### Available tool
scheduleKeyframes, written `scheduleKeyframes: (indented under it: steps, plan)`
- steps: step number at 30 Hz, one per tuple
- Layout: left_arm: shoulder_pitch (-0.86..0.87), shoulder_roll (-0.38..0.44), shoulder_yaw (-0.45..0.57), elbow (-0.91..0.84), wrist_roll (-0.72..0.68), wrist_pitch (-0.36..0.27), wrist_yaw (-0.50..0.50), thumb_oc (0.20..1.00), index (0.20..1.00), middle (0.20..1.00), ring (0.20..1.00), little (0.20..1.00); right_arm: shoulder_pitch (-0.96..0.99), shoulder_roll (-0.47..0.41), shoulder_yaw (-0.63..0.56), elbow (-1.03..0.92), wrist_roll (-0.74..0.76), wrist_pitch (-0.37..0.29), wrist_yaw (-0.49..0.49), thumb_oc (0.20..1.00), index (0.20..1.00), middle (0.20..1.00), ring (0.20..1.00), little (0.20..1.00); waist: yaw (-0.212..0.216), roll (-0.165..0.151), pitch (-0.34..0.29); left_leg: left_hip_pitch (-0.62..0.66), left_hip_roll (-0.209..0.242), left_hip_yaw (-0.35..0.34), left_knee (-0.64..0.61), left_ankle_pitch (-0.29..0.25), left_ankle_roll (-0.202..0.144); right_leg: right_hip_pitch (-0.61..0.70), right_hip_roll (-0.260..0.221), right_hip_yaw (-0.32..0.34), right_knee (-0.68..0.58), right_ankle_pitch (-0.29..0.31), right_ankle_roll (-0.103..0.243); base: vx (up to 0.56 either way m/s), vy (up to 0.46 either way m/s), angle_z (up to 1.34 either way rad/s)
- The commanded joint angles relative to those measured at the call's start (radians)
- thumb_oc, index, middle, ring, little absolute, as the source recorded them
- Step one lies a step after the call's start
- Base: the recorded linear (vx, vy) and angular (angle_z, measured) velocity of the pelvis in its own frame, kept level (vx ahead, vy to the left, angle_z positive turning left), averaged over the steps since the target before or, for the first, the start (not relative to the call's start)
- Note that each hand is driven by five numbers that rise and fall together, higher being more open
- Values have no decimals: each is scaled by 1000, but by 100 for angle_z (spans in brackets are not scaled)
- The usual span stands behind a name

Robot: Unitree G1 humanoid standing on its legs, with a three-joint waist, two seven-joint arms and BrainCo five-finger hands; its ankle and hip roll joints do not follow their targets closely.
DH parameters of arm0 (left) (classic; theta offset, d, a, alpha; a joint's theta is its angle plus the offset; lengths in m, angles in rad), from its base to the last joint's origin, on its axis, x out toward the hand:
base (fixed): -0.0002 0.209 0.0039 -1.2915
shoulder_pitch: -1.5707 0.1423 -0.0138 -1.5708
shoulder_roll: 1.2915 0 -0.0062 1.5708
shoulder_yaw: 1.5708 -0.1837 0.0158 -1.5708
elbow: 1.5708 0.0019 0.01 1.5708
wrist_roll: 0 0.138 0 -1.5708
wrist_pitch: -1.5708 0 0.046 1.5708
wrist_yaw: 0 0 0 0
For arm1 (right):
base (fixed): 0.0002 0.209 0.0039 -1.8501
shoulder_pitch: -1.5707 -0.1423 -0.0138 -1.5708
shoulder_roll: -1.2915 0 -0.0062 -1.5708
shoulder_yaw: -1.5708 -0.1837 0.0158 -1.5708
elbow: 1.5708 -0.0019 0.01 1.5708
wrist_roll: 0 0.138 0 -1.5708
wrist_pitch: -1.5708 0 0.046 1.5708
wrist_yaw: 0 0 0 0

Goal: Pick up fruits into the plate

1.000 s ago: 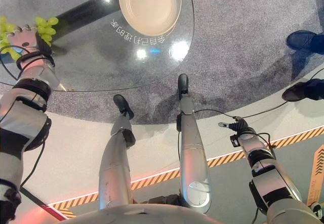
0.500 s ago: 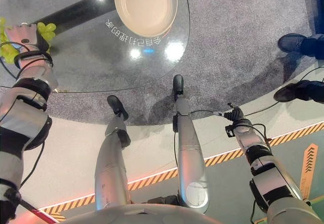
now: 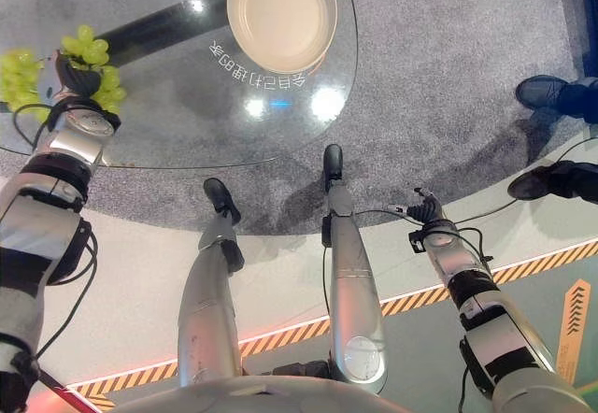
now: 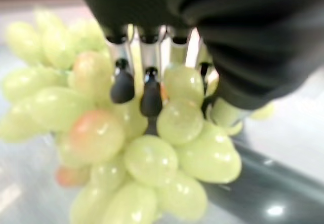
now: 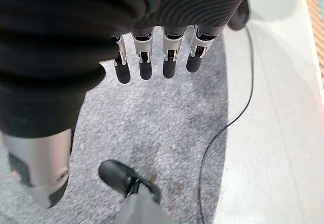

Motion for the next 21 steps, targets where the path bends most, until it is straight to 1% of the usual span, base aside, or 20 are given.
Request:
scheduleKeyframes:
  steps: [1, 2, 3, 4, 5, 6, 7, 8, 9, 10, 12, 13, 17, 21]
  plan:
    - [26, -9, 100, -115, -182, -175, -17, 200, 200, 200, 200, 200, 90, -13, -5, -68, -19, -20, -48, 1000, 1000, 1000, 1000, 1000, 12, 7, 53, 26, -136, -14, -34, -56, 26, 67, 106, -27, 17, -118, -16, -3, 16, 9]
    - [49, -23, 116, -159, -217, -205, -16, 200, 200, 200, 200, 200, 102, -7, -8, -81, -24, -37, -58, 1000, 1000, 1000, 1000, 1000, 16, 10, 53, 29, -137, -15, -33, -57, 27, 72, 104, -29, 18, -120, -16, 1, 10, 9]
    - [65, -32, 125, -194, -230, -210, -20, 200, 200, 200, 200, 200, 110, -3, -12, -94, -30, -45, -65, 1000, 1000, 1000, 1000, 1000, 19, 12, 53, 34, -140, -17, -34, -57, 27, 77, 103, -31, 19, -122, -16, -1, 2, 11]
    - [101, -53, 147, -254, -284, -262, -40, 200, 200, 200, 200, 200, 127, 1, -18, -121, -40, -79, -76, 1000, 1000, 1000, 1000, 1000, 25, 16, 53, 47, -144, -18, -34, -60, 28, 91, 99, -38, 21, -126, -16, -2, 1, 10]
    - [112, -60, 152, -278, -295, -269, -38, 200, 200, 200, 200, 200, 133, 3, -21, -136, -42, -80, -80, 1000, 1000, 1000, 1000, 1000, 26, 17, 53, 51, -145, -18, -34, -60, 29, 96, 98, -40, 22, -127, -16, -3, 2, 10]
    - [138, -70, 164, -330, -329, -287, -55, 200, 200, 200, 200, 200, 149, 4, -31, -171, -49, -103, -83, 1000, 1000, 1000, 1000, 1000, 29, 18, 53, 62, -147, -18, -35, -62, 30, 110, 95, -44, 21, -128, -16, -2, 2, 5]
    - [146, -73, 169, -343, -349, -304, -63, 200, 200, 200, 200, 200, 155, 4, -34, -180, -50, -116, -80, 1000, 1000, 1000, 1000, 1000, 30, 18, 53, 67, -148, -18, -36, -62, 30, 115, 94, -46, 20, -129, -16, 8, 7, 5]
    - [187, -93, 195, -403, -385, -341, -81, 200, 200, 200, 200, 200, 180, 8, -42, -222, -53, -178, -61, 1000, 1000, 1000, 1000, 1000, 35, 21, 53, 84, -150, -20, -38, -68, 32, 132, 88, -53, 21, -134, -15, 0, 0, 0]
    - [194, -96, 199, -409, -393, -349, -91, 200, 200, 200, 200, 200, 184, 9, -43, -229, -51, -200, -54, 1000, 1000, 1000, 1000, 1000, 36, 22, 53, 87, -150, -20, -39, -68, 33, 136, 88, -53, 22, -134, -14, 19, 9, 3]
    - [232, -109, 221, -460, -398, -367, -118, 200, 200, 200, 200, 200, 210, 15, -57, -292, -39, -224, -24, 1000, 1000, 1000, 1000, 1000, 40, 23, 53, 110, -153, -23, -39, -73, 33, 159, 83, -59, 23, -140, -14, 15, -2, 3]
    - [265, -119, 238, -507, -397, -380, -146, 200, 200, 200, 200, 200, 232, 21, -67, -323, -40, -275, 1, 1000, 1000, 1000, 1000, 1000, 45, 26, 53, 129, -151, -25, -41, -76, 34, 179, 81, -65, 29, -148, -14, 13, -11, 8]
    - [287, -126, 256, -538, -402, -392, -171, 200, 200, 200, 200, 200, 246, 24, -79, -335, -53, -318, 15, 1000, 1000, 1000, 1000, 1000, 51, 29, 53, 148, -151, -27, -44, -76, 35, 198, 78, -70, 32, -155, -14, 14, -9, 10]
    - [337, -141, 292, -589, -446, -428, -239, 200, 200, 200, 200, 200, 268, 24, -98, -336, -68, -369, 22, 1000, 1000, 1000, 1000, 1000, 64, 39, 53, 198, -148, -31, -51, -82, 35, 250, 68, -85, 34, -169, -14, 23, -3, 8]
    - [379, -157, 320, -644, -486, -445, -304, 200, 200, 200, 200, 200, 284, 30, -117, -358, -84, -381, 19, 1000, 1000, 1000, 1000, 1000, 74, 46, 53, 259, -146, -33, -66, -85, 38, 306, 63, -97, 33, -179, -15, 33, 6, 8]
